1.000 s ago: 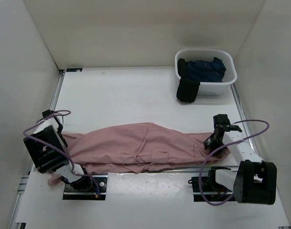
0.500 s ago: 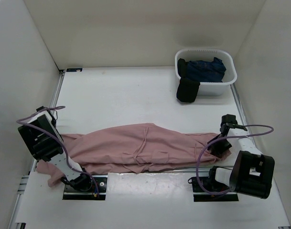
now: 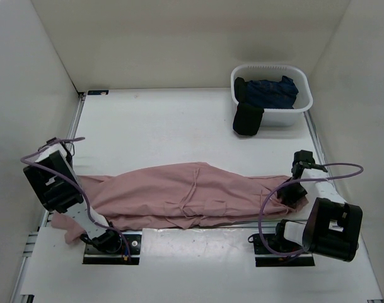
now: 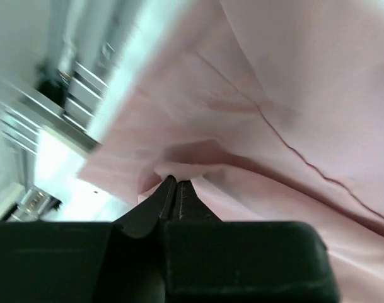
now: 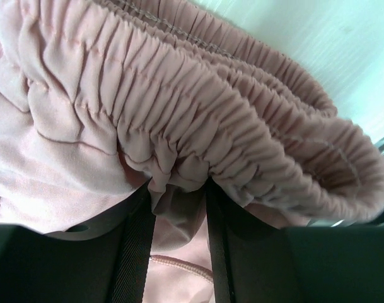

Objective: Fold and stack the trousers
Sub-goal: Fold the trousers

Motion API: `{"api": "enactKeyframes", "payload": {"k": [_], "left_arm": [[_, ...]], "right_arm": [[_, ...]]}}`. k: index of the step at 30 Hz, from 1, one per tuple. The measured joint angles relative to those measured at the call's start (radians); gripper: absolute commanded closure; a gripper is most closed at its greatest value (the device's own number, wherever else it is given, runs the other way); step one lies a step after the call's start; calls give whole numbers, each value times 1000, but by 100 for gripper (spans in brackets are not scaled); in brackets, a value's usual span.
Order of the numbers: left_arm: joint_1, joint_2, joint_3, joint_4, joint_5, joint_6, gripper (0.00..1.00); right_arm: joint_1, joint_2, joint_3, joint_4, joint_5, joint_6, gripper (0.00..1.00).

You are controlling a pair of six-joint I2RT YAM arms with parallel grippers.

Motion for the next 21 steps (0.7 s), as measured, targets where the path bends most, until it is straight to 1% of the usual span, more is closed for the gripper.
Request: {"api": "enactKeyframes", "payload": {"k": [2, 6, 9, 12, 14, 15, 16, 17, 18, 19, 20, 21], "left_arm": [[-22, -21, 47, -13, -1, 0, 86], [-113, -79, 197, -18, -9, -1, 86], [-166, -89, 292, -19, -28, -1, 86], [-178, -75, 305, -21, -52, -1, 86], [-174, -46, 287, -25, -71, -1, 86], [-173, -25, 274, -27, -78, -1, 83], [-172, 1, 264, -35, -84, -1, 74], [-172, 31, 256, -37, -89, 0, 62], [-171, 61, 251, -39, -95, 2, 30], [-171, 90, 251, -40, -101, 4, 19], [-171, 115, 251, -37, -107, 2, 11], [-170, 134, 252, -35, -111, 3, 0]], "right_arm": [[-9, 2, 4, 0, 28, -2, 60], [-39, 31, 23, -1, 76, -3, 60], [-53, 53, 39, -4, 88, -3, 60], [-57, 67, 49, -8, 87, -3, 58], [-58, 77, 57, -9, 90, -8, 54], [-59, 81, 62, -10, 92, -11, 50], [-59, 85, 67, -10, 97, -15, 39], [-60, 88, 72, -9, 101, -19, 36], [-61, 90, 77, -8, 105, -26, 33], [-63, 92, 82, -7, 106, -34, 29], [-64, 93, 90, -7, 106, -42, 29], [-62, 93, 99, -7, 106, -51, 27]]}}
